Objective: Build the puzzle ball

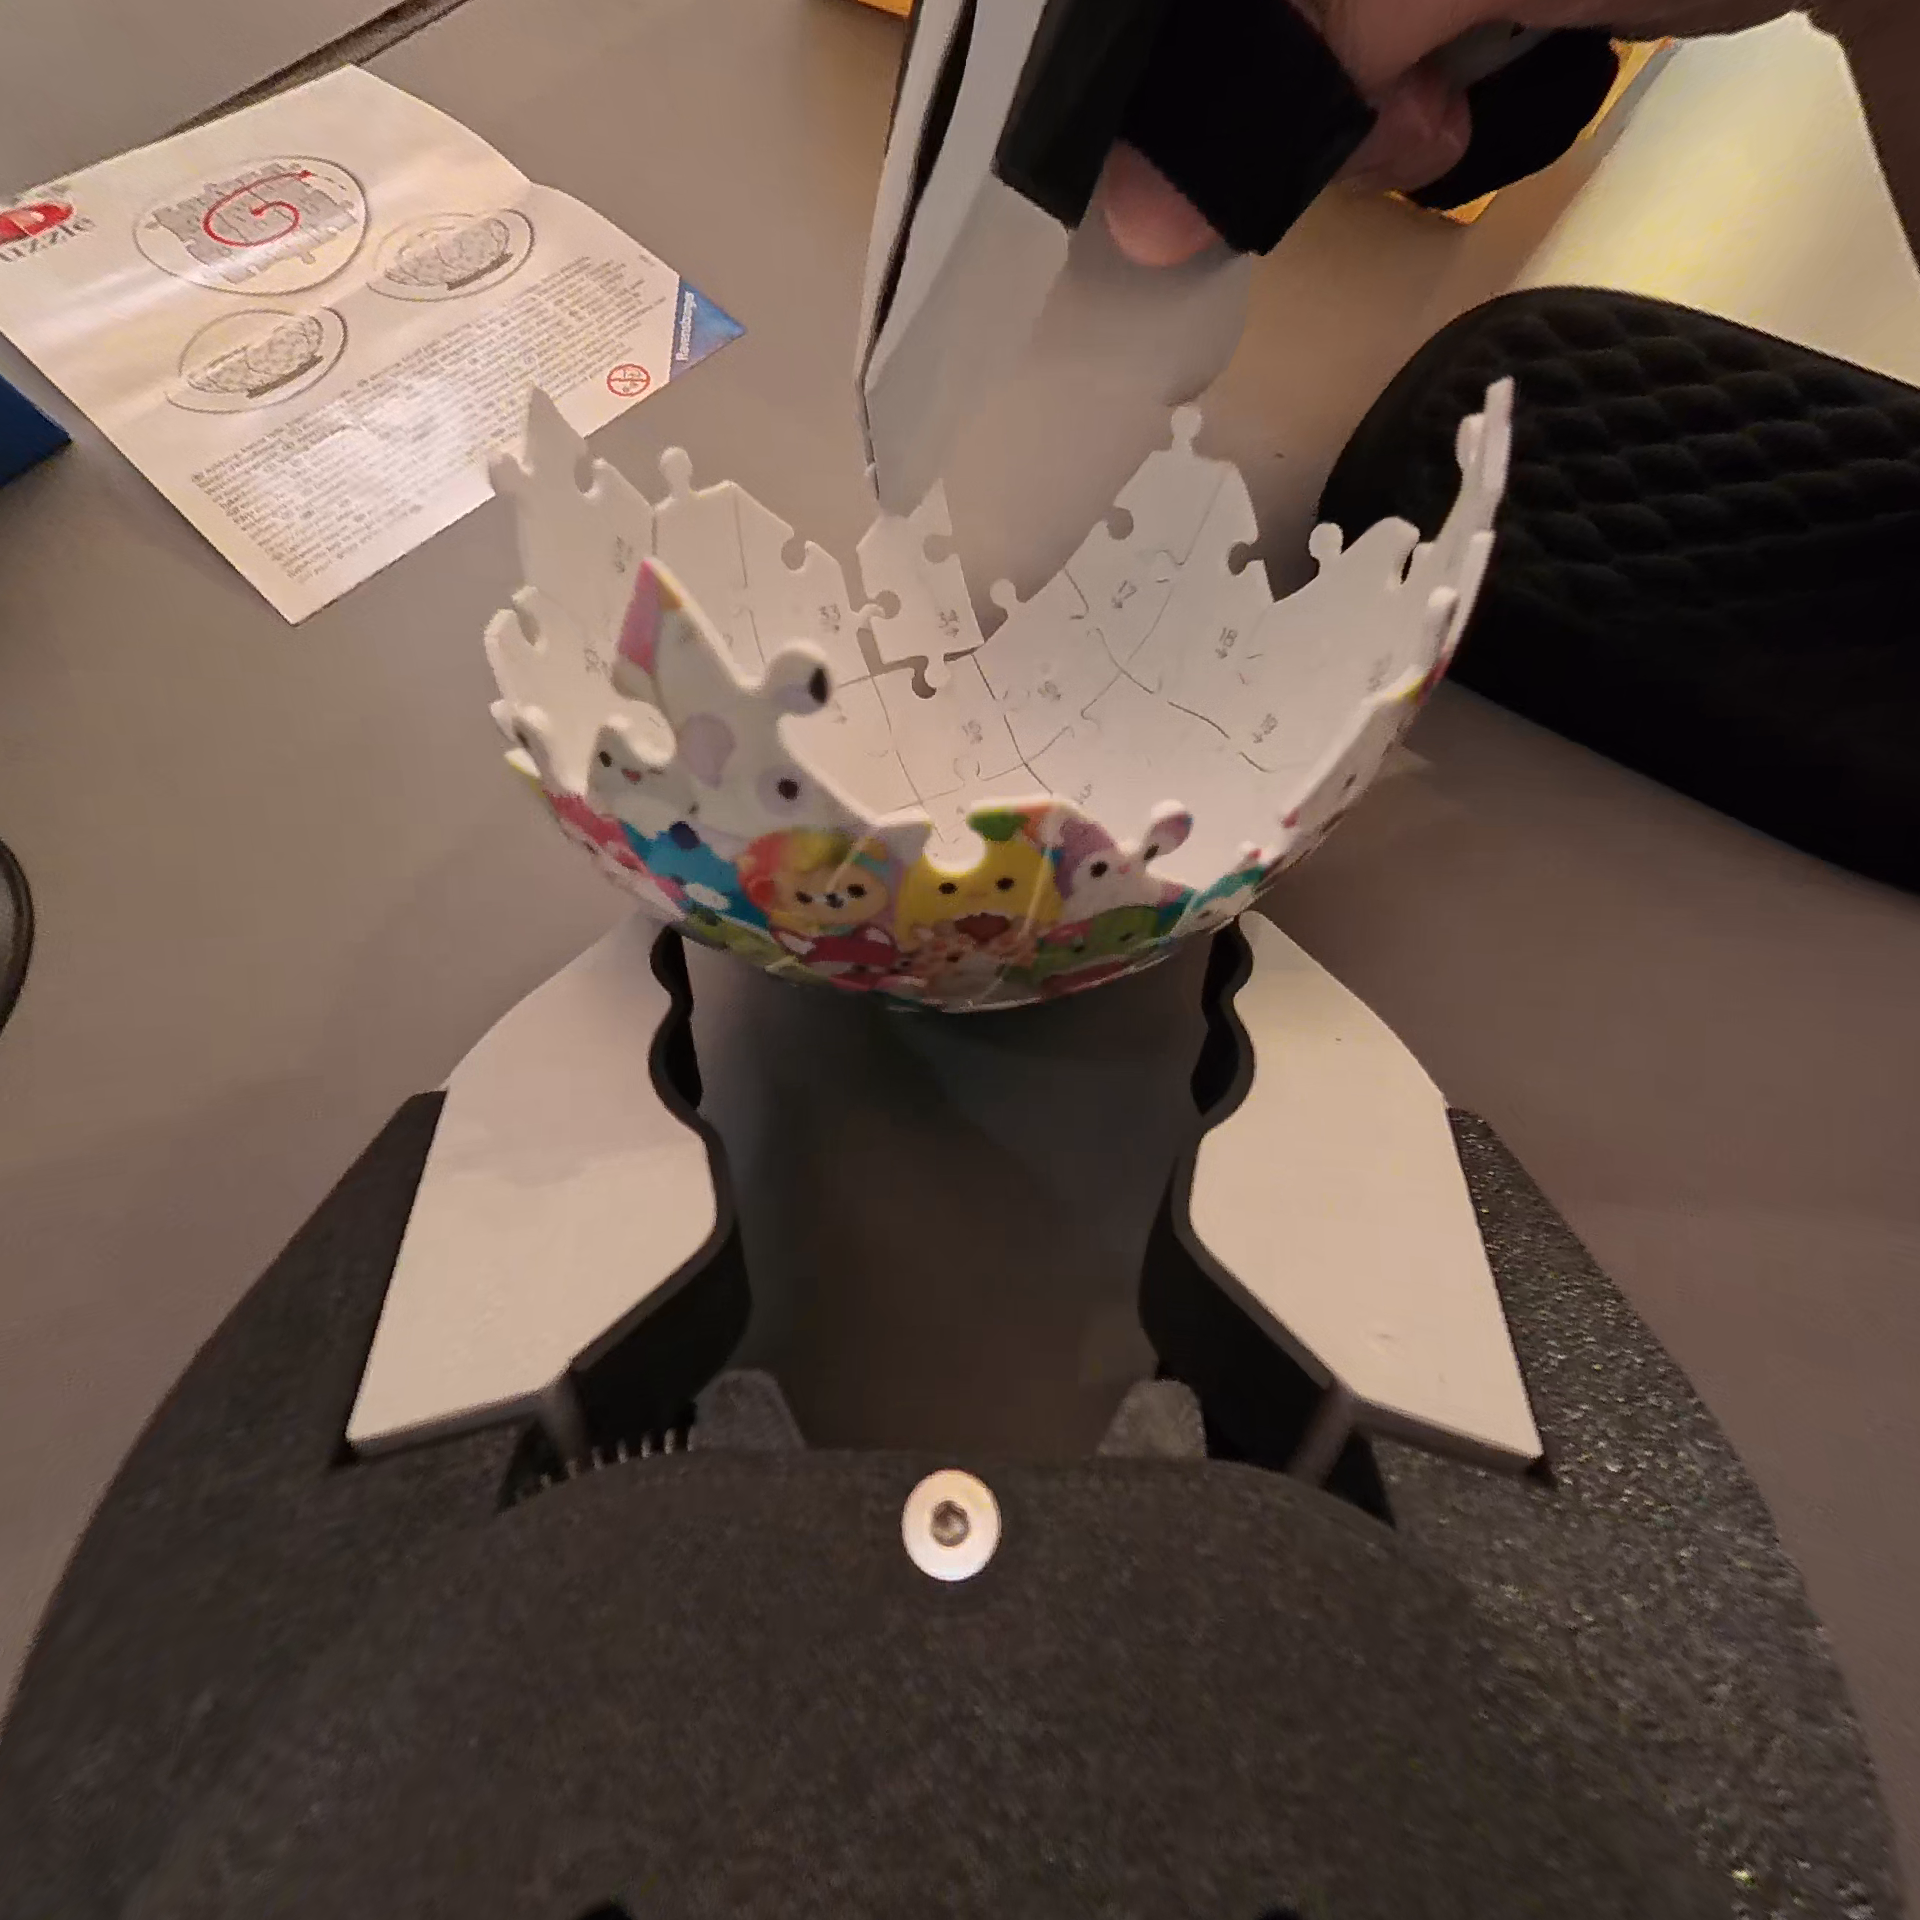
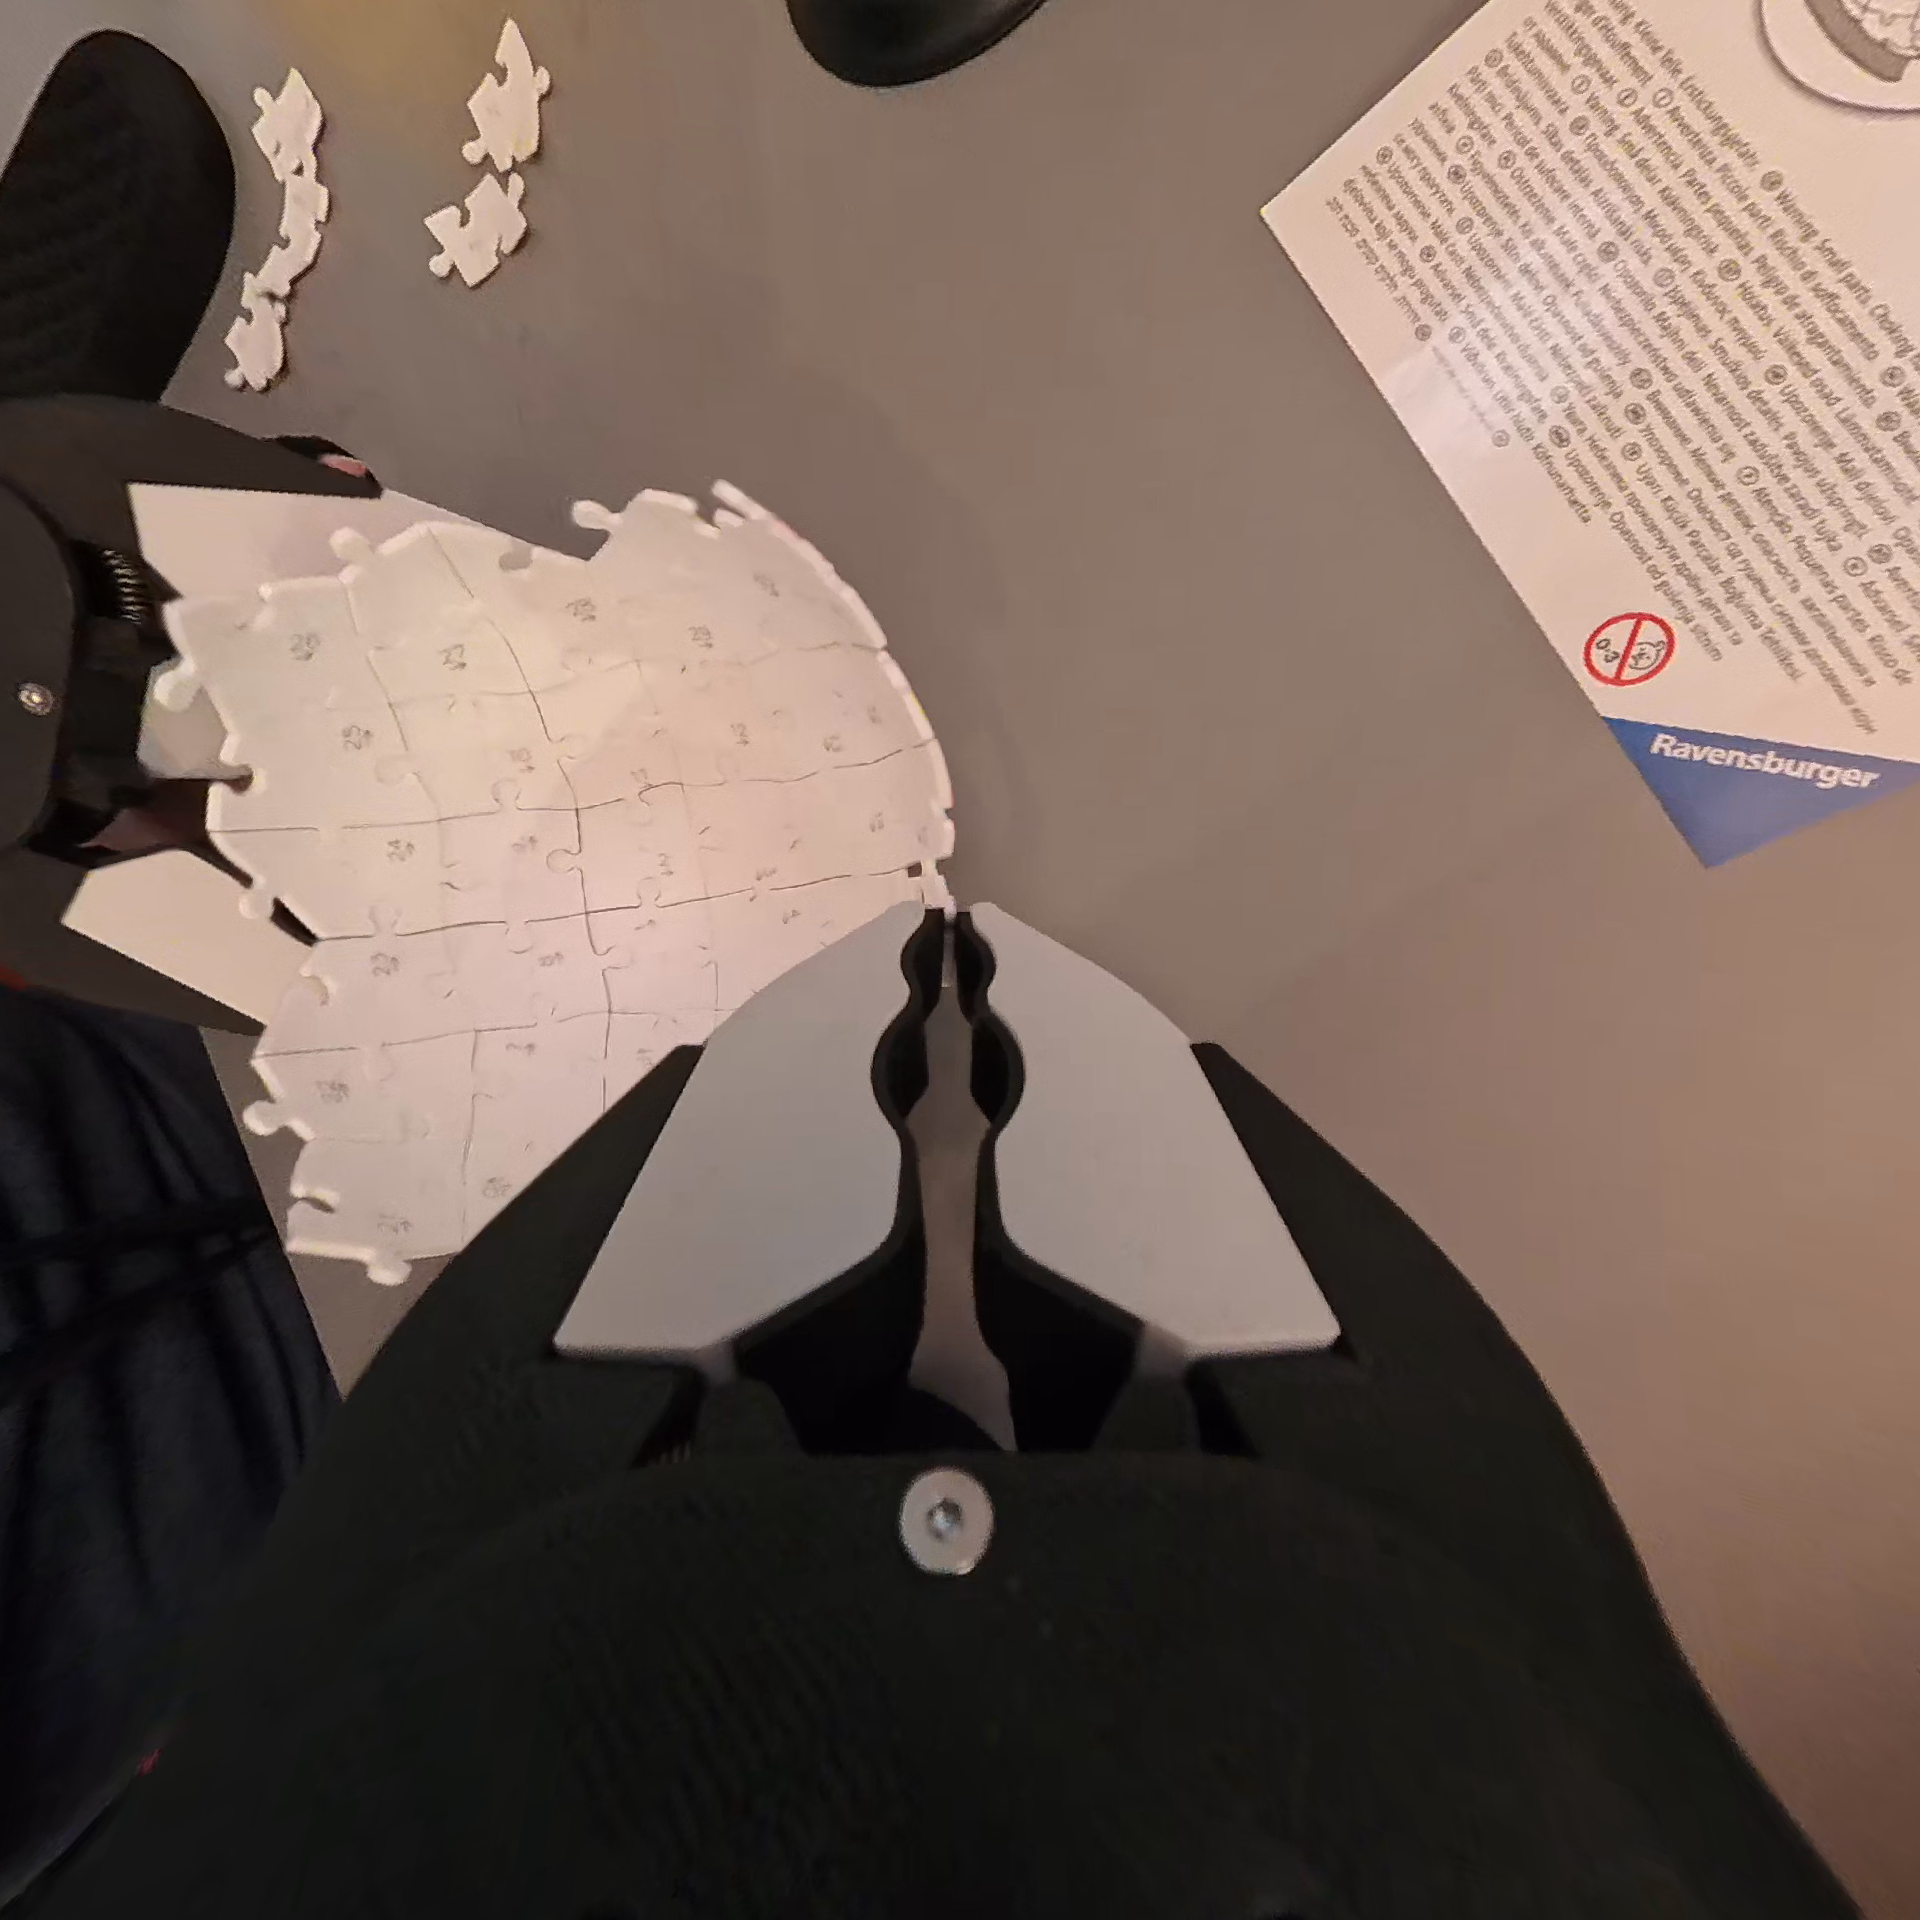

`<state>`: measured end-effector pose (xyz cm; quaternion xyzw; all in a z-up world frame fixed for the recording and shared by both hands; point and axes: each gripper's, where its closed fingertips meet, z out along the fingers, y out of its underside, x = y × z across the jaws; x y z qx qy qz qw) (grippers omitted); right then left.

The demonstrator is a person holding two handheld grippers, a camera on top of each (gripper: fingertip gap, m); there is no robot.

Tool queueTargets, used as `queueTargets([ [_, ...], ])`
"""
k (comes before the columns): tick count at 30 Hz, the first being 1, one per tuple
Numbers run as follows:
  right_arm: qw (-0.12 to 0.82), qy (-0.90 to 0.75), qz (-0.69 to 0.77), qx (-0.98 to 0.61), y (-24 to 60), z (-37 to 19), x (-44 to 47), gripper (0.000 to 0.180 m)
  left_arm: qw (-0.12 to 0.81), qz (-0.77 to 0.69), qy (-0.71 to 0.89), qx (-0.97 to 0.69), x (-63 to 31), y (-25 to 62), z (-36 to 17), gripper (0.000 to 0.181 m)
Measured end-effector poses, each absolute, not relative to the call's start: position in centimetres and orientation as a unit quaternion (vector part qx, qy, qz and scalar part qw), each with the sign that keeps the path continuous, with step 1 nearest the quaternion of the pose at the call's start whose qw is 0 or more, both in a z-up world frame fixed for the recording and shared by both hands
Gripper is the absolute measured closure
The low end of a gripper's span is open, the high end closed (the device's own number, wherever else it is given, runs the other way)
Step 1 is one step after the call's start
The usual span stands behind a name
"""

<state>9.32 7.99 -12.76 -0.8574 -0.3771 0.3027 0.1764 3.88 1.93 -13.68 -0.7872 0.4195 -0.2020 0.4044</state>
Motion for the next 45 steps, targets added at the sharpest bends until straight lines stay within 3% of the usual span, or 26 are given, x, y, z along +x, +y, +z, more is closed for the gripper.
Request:
queueTargets([
  [9, 0.164, -0.349, 0.33, -0.862, 8.5, -13.4, 9.3, 0.176, 0.416, -0.207, 0.417, -0.781, 4.2, 2.5, -12.8, 0.086],
  [15, 0.156, -0.339, 0.34, -0.863, 8.6, -13.9, 9.4, 0.176, 0.424, -0.183, 0.406, -0.789, 4.6, 2.8, -13.1, 0.072],
  [45, 0.134, -0.409, 0.326, -0.842, 8.2, -15.5, 9.7, 0.165, 0.439, -0.209, 0.411, -0.771, 5.8, 4.3, -12.3, 0.082],
])
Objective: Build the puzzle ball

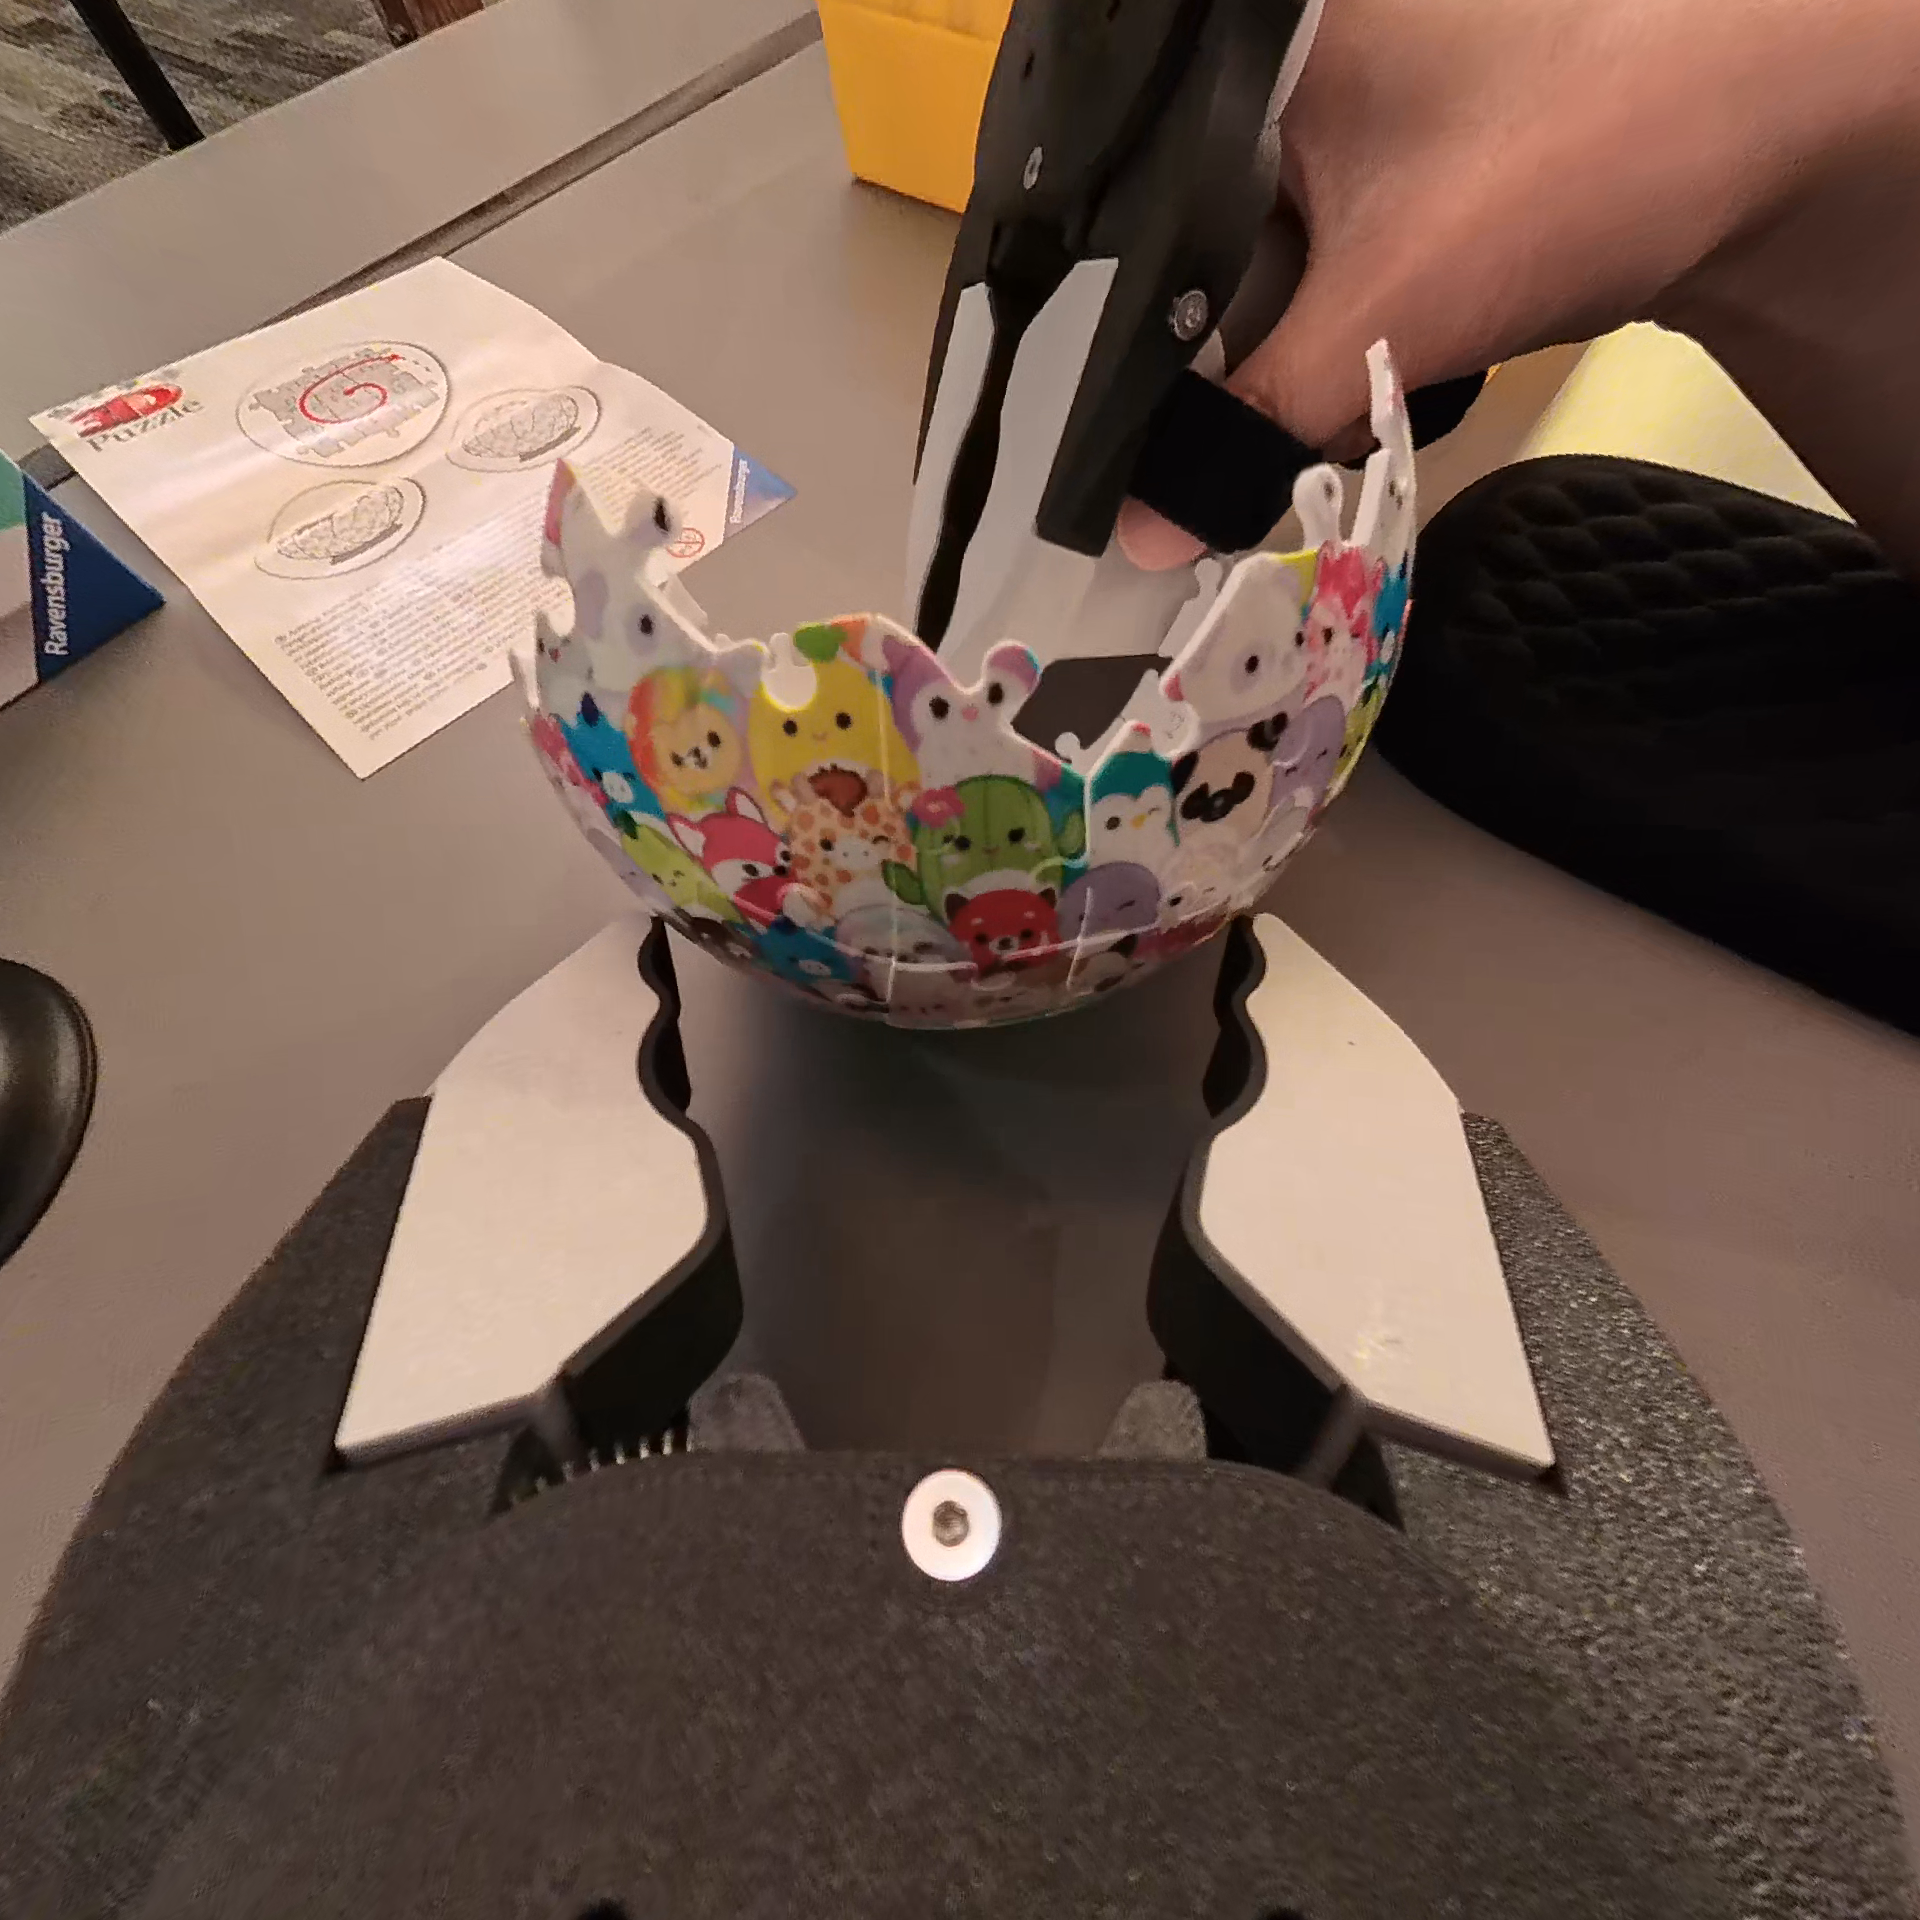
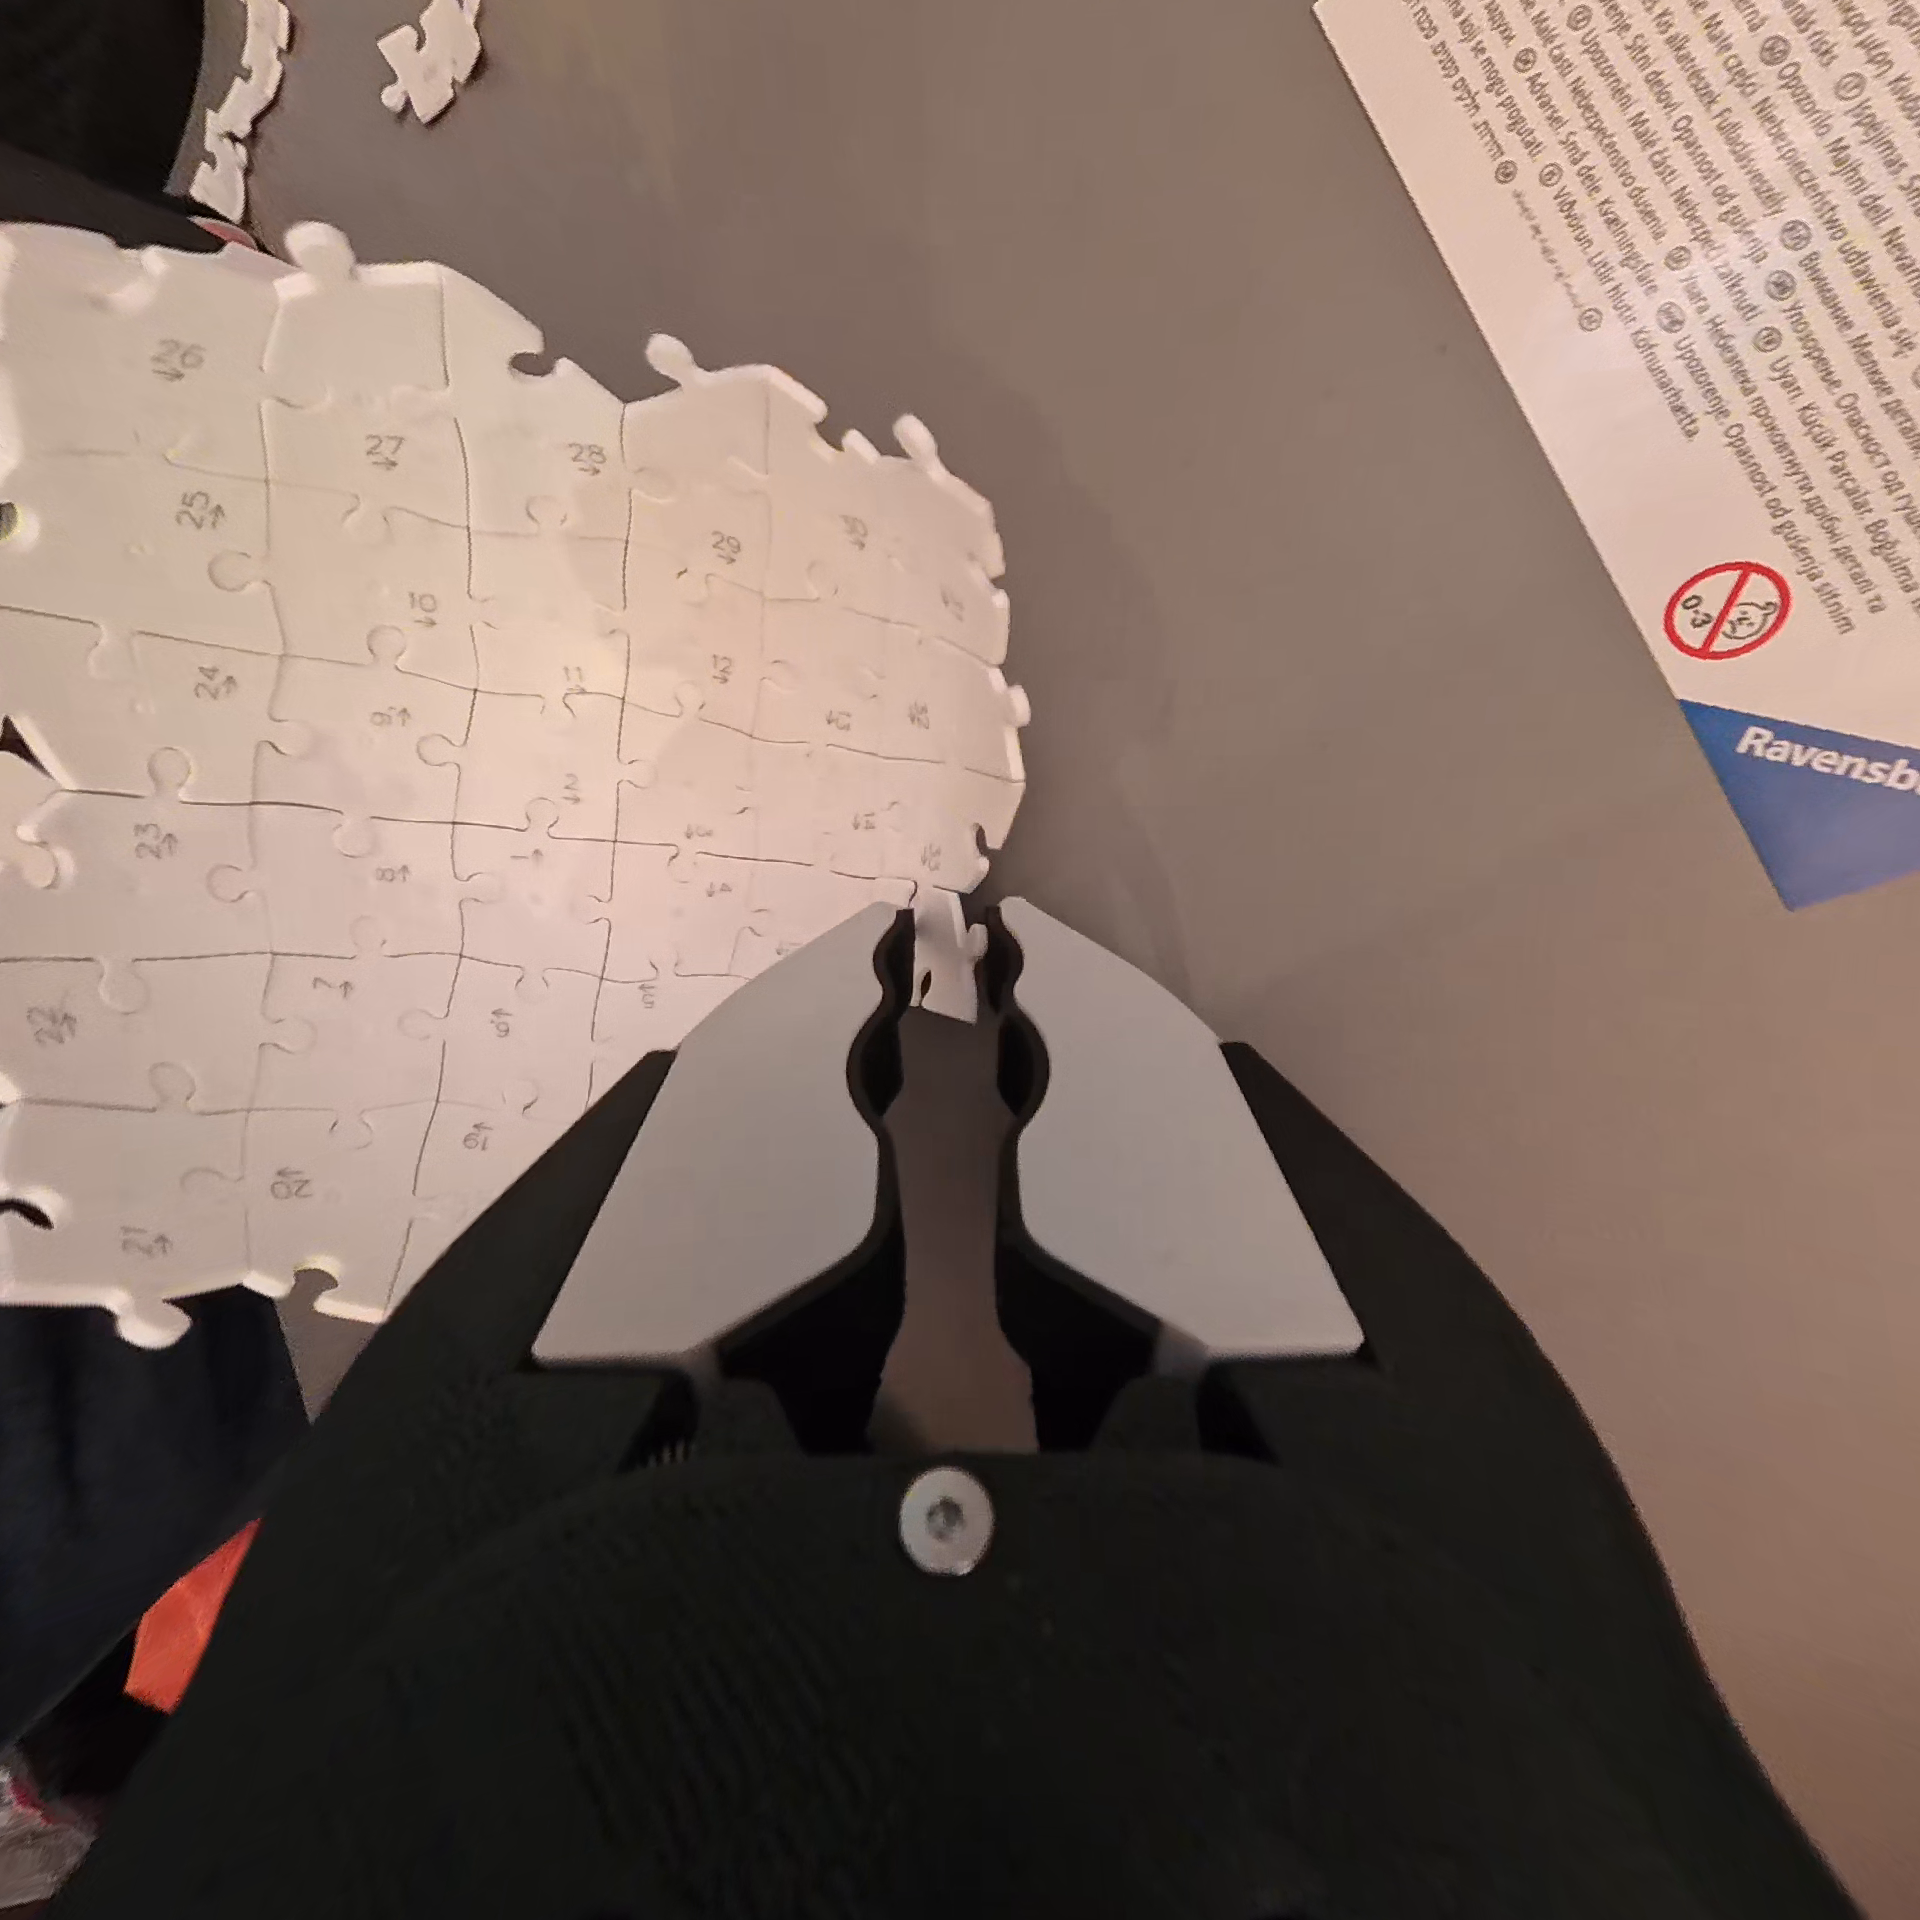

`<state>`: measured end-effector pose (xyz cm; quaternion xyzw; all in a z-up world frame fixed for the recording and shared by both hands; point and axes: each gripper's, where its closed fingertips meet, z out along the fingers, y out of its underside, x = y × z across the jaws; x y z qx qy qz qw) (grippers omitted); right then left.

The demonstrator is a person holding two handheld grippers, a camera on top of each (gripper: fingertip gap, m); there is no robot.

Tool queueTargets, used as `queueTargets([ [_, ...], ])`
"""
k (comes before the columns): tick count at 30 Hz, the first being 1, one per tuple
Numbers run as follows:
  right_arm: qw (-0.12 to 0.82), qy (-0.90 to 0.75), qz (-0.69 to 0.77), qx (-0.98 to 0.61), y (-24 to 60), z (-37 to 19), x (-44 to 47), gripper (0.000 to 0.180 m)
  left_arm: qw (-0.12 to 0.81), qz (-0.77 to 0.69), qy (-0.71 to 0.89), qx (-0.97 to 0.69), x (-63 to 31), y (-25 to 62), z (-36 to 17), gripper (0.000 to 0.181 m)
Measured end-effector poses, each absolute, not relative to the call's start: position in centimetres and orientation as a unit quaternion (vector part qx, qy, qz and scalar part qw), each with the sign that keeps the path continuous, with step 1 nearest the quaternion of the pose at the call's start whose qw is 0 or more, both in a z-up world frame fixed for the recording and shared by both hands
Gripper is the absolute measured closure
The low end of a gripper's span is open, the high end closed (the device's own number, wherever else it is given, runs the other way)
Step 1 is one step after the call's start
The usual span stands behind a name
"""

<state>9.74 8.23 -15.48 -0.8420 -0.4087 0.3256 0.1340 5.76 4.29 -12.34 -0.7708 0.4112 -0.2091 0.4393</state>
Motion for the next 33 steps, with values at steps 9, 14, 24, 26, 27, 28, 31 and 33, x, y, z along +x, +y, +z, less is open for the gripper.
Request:
queueTargets([
  [9, 0.126, -0.403, 0.351, -0.836, 8.13, -15.41, 9.79, 0.164, 0.436, -0.214, 0.413, -0.771, 5.97, 4.35, -12.28, 0.082],
  [14, 0.128, -0.422, 0.346, -0.828, 8.01, -15.38, 9.77, 0.162, 0.437, -0.216, 0.415, -0.769, 6.03, 4.29, -12.18, 0.083],
  [24, 0.152, -0.504, 0.281, -0.803, 8.02, -15.53, 9.91, 0.16, 0.44, -0.218, 0.416, -0.765, 6.23, 4.36, -11.9, 0.084],
  [26, 0.154, -0.511, 0.272, -0.801, 8.03, -15.55, 9.95, 0.159, 0.44, -0.219, 0.416, -0.765, 6.28, 4.39, -11.84, 0.085],
  [27, 0.152, -0.512, 0.271, -0.801, 8.03, -15.55, 9.96, 0.158, 0.44, -0.218, 0.417, -0.765, 6.29, 4.4, -11.83, 0.085],
  [28, 0.152, -0.513, 0.27, -0.801, 8.03, -15.56, 9.98, 0.158, 0.44, -0.217, 0.418, -0.764, 6.31, 4.4, -11.82, 0.085],
  [31, 0.147, -0.52, 0.261, -0.8, 8.04, -15.58, 10.11, 0.158, 0.441, -0.214, 0.421, -0.763, 6.39, 4.38, -11.86, 0.085],
  [33, 0.145, -0.521, 0.256, -0.801, 8.05, -15.59, 10.14, 0.158, 0.443, -0.214, 0.422, -0.762, 6.4, 4.37, -11.86, 0.085],
])
